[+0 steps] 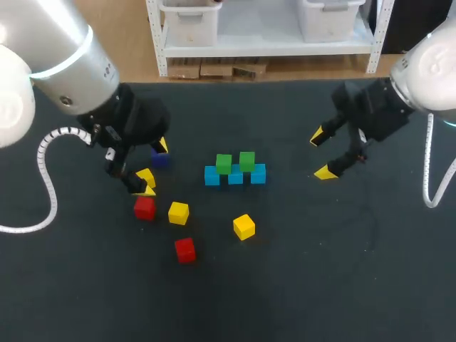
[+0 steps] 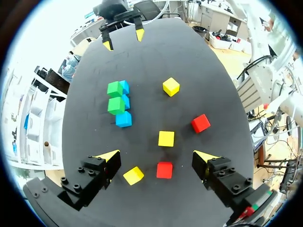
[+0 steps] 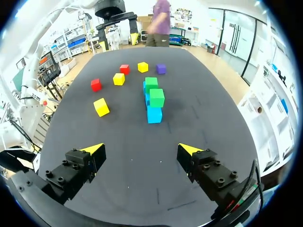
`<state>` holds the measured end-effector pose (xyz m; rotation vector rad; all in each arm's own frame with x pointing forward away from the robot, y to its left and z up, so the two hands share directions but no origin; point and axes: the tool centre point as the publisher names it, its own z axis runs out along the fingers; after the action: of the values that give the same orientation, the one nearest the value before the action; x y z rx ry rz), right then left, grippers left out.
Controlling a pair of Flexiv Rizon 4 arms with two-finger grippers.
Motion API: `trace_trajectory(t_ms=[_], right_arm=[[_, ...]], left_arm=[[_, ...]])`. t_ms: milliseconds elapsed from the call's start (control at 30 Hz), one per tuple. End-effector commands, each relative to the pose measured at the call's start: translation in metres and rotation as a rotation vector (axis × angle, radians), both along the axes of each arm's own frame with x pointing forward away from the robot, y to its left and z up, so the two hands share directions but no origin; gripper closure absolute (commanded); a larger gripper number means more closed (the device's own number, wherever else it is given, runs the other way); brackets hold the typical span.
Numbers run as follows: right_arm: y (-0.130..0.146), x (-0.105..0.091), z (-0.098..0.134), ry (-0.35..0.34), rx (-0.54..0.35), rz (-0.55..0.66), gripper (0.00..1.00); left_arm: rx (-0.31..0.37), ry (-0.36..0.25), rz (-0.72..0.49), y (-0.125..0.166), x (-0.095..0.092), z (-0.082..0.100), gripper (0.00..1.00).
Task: Place the blue cubes, place green cubes on the blue cubes, place the yellow cubes on the green cubes, then place the red cubes on the yellow cubes, and place purple cube on the red cubes.
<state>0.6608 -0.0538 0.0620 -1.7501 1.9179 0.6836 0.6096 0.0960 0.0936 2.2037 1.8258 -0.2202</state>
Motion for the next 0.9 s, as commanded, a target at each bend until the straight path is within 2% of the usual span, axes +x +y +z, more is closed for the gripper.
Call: trace_trajectory(t_ms=[33,333,900], right_arm=[[0.000,0.001,-0.001,0.001,0.003,0.002,0.00],[0.000,0.001,-0.001,0.001,0.003,0.002,0.00],[0.000,0.001,-0.001,0.001,0.003,0.002,0.00]], left_arm=[[0.002,0.004,0.000,-0.005,-0.004,-0.016,0.00],[-0.011,0.021,0.023,-0.005,-0.020,-0.045,0.00],[0.001,0.068,-0.009,-0.019,-0.020,-0.076,0.00]])
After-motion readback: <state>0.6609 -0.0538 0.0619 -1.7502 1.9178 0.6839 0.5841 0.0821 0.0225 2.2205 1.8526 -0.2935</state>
